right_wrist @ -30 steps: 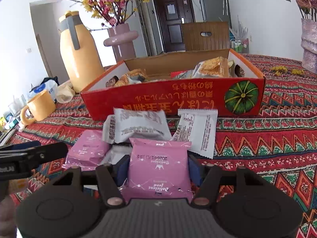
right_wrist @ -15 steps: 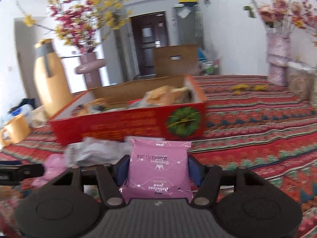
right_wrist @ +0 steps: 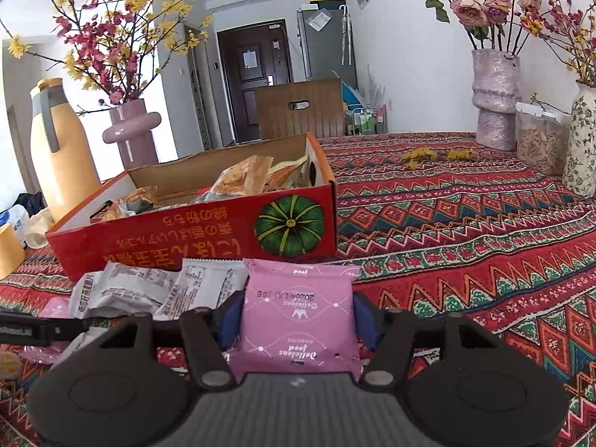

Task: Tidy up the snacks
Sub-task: 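Grasp a pink packet with the right gripper while the left grasps another pink packet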

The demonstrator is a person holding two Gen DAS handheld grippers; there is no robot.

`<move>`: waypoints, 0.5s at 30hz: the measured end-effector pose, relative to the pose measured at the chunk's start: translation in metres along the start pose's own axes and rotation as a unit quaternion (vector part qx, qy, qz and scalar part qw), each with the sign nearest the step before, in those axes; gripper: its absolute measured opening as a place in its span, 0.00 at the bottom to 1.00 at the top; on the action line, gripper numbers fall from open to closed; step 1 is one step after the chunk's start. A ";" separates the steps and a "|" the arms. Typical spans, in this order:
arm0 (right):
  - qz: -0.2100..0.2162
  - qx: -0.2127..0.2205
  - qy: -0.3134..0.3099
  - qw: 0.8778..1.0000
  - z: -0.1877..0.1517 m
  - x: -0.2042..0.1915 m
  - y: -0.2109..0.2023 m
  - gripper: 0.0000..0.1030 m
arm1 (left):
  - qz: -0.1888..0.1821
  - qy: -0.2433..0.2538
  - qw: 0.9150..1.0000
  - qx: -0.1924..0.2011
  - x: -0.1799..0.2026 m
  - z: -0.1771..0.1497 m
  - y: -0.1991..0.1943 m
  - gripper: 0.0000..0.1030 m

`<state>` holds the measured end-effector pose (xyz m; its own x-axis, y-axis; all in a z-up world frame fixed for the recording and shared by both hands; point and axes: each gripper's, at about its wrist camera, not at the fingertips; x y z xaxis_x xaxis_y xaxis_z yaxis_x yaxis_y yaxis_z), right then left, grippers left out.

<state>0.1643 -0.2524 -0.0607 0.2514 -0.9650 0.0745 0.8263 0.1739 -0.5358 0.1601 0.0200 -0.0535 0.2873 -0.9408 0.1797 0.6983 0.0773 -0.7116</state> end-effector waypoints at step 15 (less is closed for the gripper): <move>0.006 0.003 0.001 1.000 -0.002 0.001 -0.002 0.59 | 0.001 0.015 1.000 0.012 0.004 -0.005 -0.001 1.00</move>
<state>0.1623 -0.2535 -0.0613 0.2602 -0.9632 0.0668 0.8260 0.1863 -0.5321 0.1572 0.0145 -0.0557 0.2684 -0.9504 0.1572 0.7139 0.0867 -0.6948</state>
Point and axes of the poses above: each gripper's, at about its wrist camera, not at the fingertips, and y roughly the way its jaws point, x to its right, z to its top, and after that the axes turned 14 degrees about -y, right-handed
